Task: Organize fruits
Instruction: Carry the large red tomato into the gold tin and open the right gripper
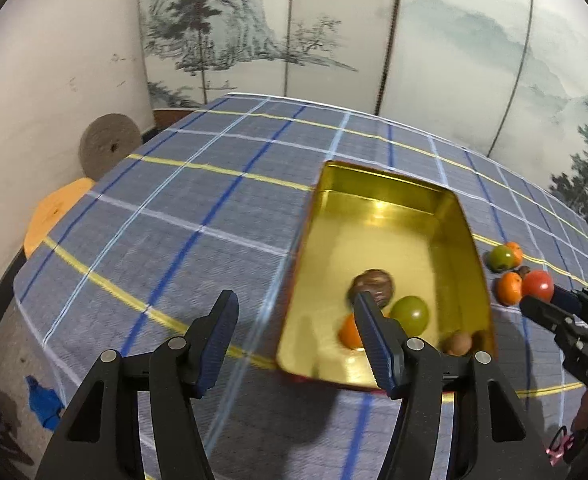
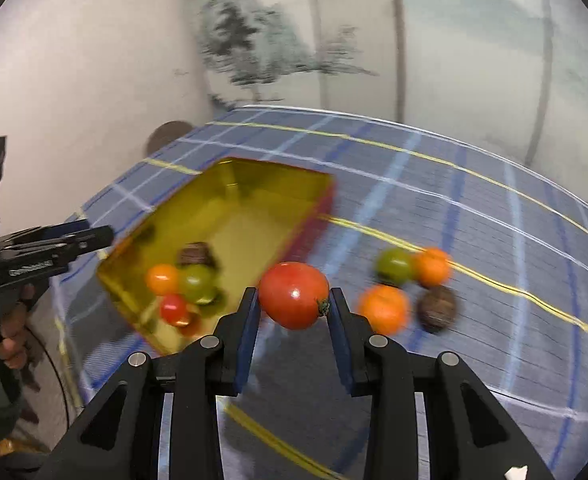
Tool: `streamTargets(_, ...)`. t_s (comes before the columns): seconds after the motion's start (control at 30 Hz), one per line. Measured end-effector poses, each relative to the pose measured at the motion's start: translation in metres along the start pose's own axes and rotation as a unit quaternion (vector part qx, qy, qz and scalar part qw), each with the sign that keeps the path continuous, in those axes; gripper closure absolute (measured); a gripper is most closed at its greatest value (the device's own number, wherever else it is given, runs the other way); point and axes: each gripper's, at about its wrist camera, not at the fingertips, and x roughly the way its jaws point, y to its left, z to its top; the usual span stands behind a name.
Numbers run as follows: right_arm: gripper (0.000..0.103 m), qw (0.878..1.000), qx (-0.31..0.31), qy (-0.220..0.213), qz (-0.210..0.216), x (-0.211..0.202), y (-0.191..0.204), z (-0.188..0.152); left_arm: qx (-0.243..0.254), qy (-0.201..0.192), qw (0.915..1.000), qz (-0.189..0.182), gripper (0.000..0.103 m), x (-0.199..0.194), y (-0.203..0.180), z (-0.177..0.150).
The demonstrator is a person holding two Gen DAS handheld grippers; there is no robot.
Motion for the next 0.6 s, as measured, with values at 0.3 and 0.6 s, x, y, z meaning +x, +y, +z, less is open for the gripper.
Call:
streamTargets(0.3,0.071,0.997,-0.058,0.041,0.033,0.038,0.057,0.004,-0.012,0.014,0.9998,0.012,0.042,0.003,0.024,-0.012)
streamTargets(0.6,0.071,0.996,-0.063,0.062,0.021,0.056,0.064,0.002,-0.014,0.021,0.9996,0.011,0.042,0.002,0.031,-0.017)
